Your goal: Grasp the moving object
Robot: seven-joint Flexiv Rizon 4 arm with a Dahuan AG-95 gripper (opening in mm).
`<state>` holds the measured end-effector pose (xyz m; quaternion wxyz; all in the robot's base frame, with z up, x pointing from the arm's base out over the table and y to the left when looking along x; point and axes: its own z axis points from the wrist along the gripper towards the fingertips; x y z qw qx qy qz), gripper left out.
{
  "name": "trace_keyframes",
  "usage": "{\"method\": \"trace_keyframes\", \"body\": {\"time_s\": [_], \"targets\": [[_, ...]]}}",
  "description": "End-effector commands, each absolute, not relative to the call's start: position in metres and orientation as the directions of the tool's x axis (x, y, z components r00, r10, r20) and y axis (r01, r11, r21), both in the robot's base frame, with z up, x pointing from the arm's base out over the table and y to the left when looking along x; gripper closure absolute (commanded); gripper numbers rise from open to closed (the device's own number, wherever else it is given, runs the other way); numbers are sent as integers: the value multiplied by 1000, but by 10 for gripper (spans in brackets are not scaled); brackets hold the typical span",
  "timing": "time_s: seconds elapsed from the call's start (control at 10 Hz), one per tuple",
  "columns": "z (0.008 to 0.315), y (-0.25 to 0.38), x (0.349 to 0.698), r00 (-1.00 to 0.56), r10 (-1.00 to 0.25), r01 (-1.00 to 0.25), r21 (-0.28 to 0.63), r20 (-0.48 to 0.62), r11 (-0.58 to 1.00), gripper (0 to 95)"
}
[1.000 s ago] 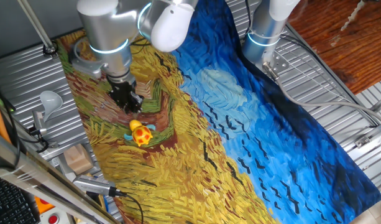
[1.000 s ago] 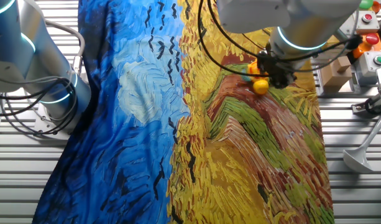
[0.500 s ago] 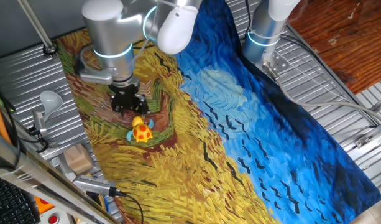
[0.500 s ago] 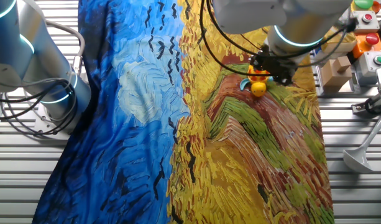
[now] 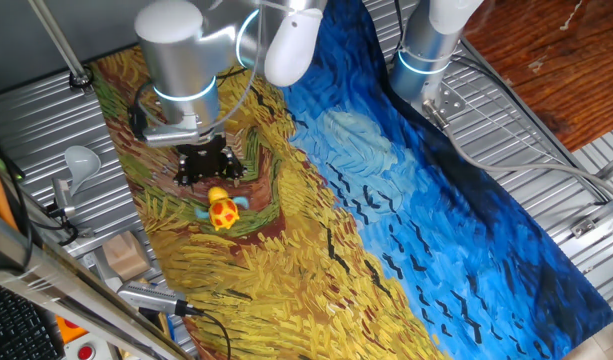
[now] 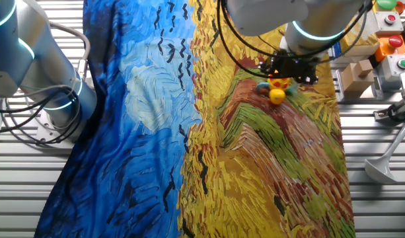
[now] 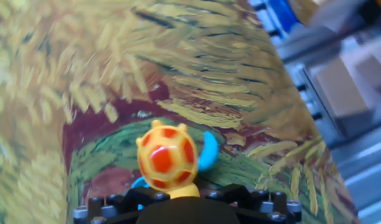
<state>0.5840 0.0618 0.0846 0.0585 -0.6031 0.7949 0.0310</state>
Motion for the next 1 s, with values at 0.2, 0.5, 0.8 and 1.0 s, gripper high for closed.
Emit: {"method": "trace_keyframes", "body": {"time_s": [0.2,0.5,0.8,1.0], "targets": [[84,61,584,-395,-918,-919,8,31,395,190],[79,58,585,-334,-940,-942,18,66,336,190],[64,43,587,-324,-945,-945,23,44,325,190],[60,42,587,-330,-943,-943,19,43,331,190]]}}
